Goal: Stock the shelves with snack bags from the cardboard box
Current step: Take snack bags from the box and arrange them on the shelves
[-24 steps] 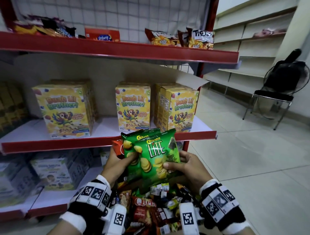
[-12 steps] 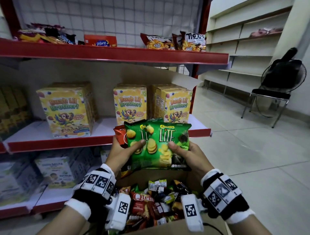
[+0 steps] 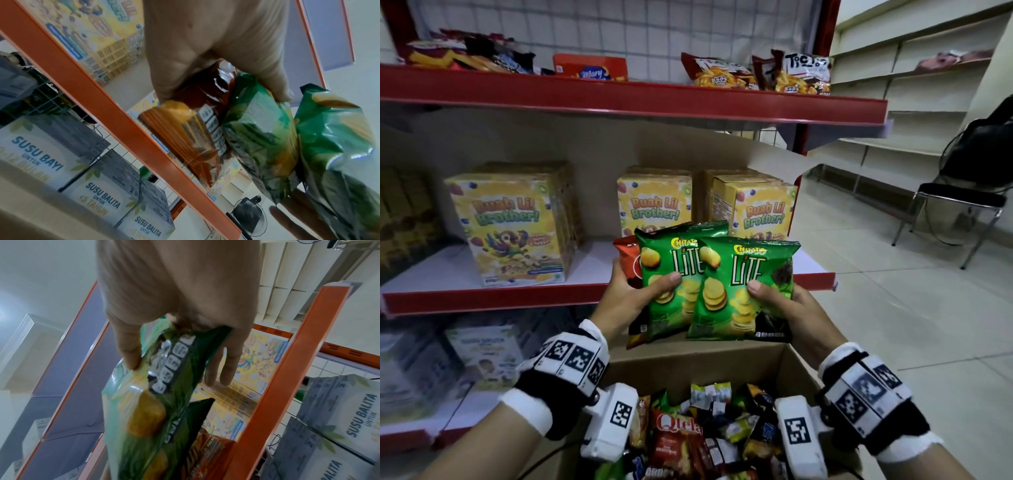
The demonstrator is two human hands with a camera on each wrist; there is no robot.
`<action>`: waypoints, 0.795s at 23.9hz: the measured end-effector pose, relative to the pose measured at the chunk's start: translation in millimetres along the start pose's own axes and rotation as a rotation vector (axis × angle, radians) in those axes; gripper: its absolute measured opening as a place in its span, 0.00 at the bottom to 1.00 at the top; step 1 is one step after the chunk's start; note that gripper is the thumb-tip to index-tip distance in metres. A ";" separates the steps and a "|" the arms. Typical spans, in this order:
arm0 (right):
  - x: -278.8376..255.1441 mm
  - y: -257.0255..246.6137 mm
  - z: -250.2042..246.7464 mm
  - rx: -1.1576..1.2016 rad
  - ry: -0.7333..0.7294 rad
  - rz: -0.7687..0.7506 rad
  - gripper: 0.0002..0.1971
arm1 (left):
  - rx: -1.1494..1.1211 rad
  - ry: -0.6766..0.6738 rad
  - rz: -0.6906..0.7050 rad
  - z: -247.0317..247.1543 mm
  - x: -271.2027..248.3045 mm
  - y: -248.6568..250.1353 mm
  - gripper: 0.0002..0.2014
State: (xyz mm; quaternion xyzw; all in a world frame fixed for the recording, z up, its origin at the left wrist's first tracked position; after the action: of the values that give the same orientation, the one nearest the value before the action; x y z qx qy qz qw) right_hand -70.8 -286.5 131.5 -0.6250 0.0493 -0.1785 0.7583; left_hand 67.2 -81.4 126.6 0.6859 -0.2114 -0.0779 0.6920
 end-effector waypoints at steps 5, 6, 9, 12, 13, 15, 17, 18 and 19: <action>20.8 58.3 -23.2 0.092 0.089 0.027 0.17 | 0.037 -0.026 0.001 11.9 21.5 -51.9 0.48; 20.7 71.3 -26.4 0.106 0.093 0.048 0.17 | 0.034 -0.027 -0.011 12.3 23.2 -65.1 0.49; 15.9 96.4 -30.5 0.062 0.073 0.083 0.25 | 0.058 0.005 -0.054 12.8 25.9 -98.0 0.52; 13.2 102.5 -25.5 0.049 0.019 0.079 0.29 | 0.117 0.020 -0.102 15.9 27.7 -117.5 0.56; 14.1 103.1 -24.3 0.050 0.004 0.084 0.27 | 0.117 0.016 -0.111 17.3 29.4 -121.4 0.57; 17.9 101.0 -27.6 0.067 -0.004 0.079 0.22 | 0.091 0.009 -0.121 17.9 33.7 -124.1 0.54; 21.8 99.8 -32.9 0.073 -0.012 0.084 0.23 | 0.081 0.009 -0.116 16.7 34.4 -123.2 0.51; 22.3 101.0 -32.2 0.096 -0.036 0.098 0.25 | 0.070 -0.001 -0.107 18.0 32.9 -121.7 0.50; 21.7 102.8 -29.7 0.124 -0.065 0.120 0.27 | 0.051 -0.026 -0.100 21.6 30.8 -119.7 0.50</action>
State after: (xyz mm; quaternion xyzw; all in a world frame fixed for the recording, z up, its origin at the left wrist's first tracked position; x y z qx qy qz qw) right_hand -38.0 -305.4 29.1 -0.5781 0.0509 -0.1149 0.8062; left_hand 108.1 -119.1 14.1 0.7120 -0.1875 -0.1158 0.6667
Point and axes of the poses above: each hand's wrist, its own x-axis towards the middle knuckle, its own z-axis out of the palm, y = z × x, the point moved 7 cm from there along x, towards the middle knuckle, and after that the axes turned 6 degrees about x, right-handed, at the moved point
